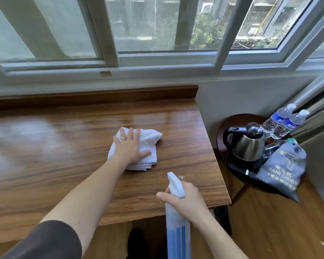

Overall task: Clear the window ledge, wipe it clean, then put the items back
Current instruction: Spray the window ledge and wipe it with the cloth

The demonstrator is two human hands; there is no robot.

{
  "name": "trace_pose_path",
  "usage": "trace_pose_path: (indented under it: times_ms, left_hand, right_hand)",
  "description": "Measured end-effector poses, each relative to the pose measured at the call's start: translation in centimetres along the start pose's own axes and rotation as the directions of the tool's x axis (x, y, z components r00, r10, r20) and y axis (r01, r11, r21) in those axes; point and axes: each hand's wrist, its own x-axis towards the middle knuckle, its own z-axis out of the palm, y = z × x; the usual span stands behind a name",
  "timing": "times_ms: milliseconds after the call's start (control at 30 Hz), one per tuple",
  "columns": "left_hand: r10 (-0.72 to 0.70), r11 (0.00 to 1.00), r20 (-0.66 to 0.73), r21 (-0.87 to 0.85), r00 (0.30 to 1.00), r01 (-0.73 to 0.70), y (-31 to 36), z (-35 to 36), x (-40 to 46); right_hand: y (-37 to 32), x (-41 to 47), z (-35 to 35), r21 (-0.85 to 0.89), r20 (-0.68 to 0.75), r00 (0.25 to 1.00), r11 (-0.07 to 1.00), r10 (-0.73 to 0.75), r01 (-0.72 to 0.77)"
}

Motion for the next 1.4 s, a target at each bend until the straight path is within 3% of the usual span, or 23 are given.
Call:
trace_pose_path:
  times_ms: [600,1100,1400]
  left_hand:
    - [0.015,0.998,0.042,-0.065,0.999,-0.012,-0.4,-0.2,-0.8]
    - [0.024,0.999,0.050,-0.032,0.998,-0.022,-0.5,-0.5,-0.7]
    - [0.114,0.978,-0.048,0.179,0.992,-0.103,-0.2,-0.8,-1.0]
  right_hand:
    - [0.9,-2.5,2.3,-0.054,-0.027,0.999,0.998,0.021,-0.022]
    - [2.2,-3.1,2.8,-0.096,0.106,0.991,0.992,0.086,-0.075]
    - [1.7,-3.0,2.5,-0.073,0.002,1.000,0.997,0.028,-0.027]
